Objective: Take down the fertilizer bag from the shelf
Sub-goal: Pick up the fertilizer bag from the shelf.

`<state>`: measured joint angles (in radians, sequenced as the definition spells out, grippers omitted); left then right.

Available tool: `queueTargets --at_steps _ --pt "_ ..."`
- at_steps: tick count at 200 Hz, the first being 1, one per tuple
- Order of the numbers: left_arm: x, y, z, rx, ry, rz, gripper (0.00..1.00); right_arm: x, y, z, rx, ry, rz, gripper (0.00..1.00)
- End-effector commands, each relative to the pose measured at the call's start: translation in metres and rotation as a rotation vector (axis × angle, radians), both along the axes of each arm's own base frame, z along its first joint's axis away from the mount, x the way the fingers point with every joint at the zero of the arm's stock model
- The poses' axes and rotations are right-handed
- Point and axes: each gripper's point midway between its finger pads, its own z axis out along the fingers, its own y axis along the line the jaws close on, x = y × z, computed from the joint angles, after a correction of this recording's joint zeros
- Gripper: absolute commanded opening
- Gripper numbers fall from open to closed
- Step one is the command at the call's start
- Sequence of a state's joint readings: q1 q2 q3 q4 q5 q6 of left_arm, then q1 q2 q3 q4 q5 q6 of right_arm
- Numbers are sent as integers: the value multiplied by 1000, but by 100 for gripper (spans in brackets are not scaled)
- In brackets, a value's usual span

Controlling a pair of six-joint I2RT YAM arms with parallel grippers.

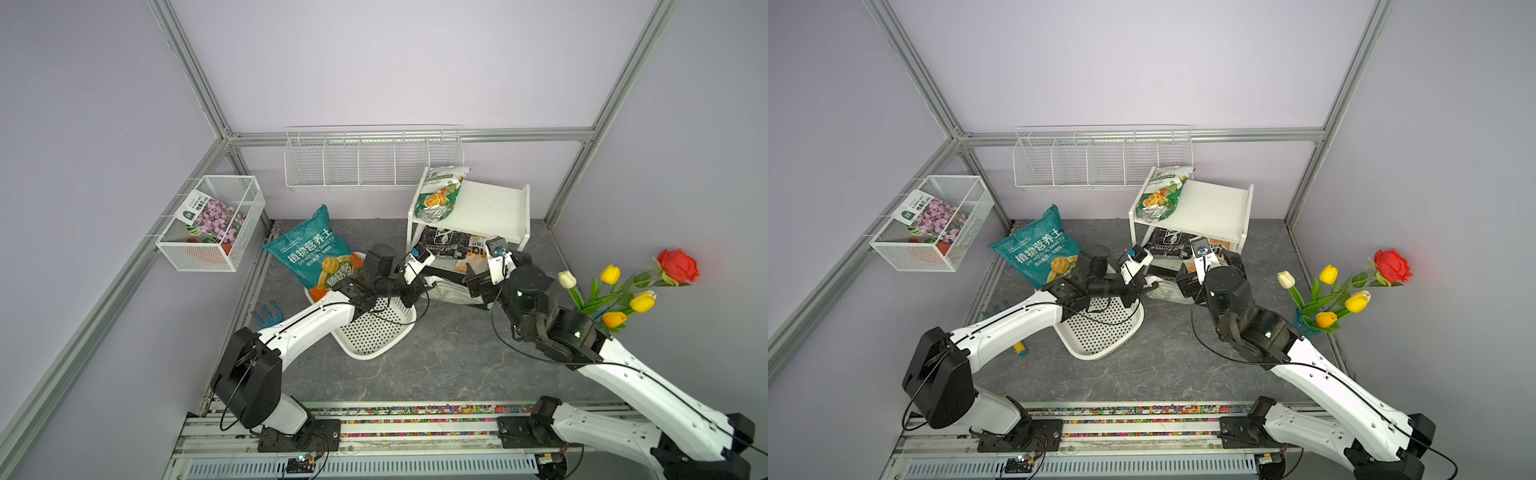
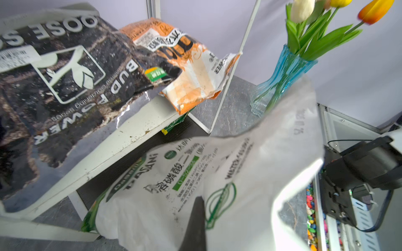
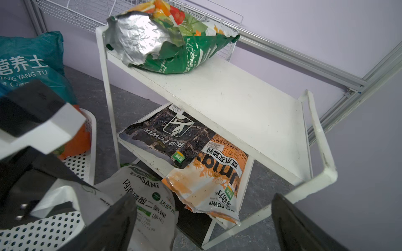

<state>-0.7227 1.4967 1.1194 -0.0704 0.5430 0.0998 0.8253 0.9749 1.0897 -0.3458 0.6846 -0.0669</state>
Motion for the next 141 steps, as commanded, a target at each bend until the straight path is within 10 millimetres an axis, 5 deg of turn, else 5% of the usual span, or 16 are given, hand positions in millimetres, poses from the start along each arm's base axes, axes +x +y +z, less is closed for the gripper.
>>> queueTargets --at_steps 1,59,105,141 --pt "-32 -3 130 -302 -191 -101 0 1 -6 5 8 -27 -34 99" --pt "-51 -8 194 -450 -160 -127 0 6 -14 7 -3 -35 -105 99" --pt "-57 10 251 -574 -206 -73 0 7 -18 7 -19 -36 -132 99" --pt "-35 35 270 -558 -276 146 0 10 -18 3 -33 -28 -148 99"
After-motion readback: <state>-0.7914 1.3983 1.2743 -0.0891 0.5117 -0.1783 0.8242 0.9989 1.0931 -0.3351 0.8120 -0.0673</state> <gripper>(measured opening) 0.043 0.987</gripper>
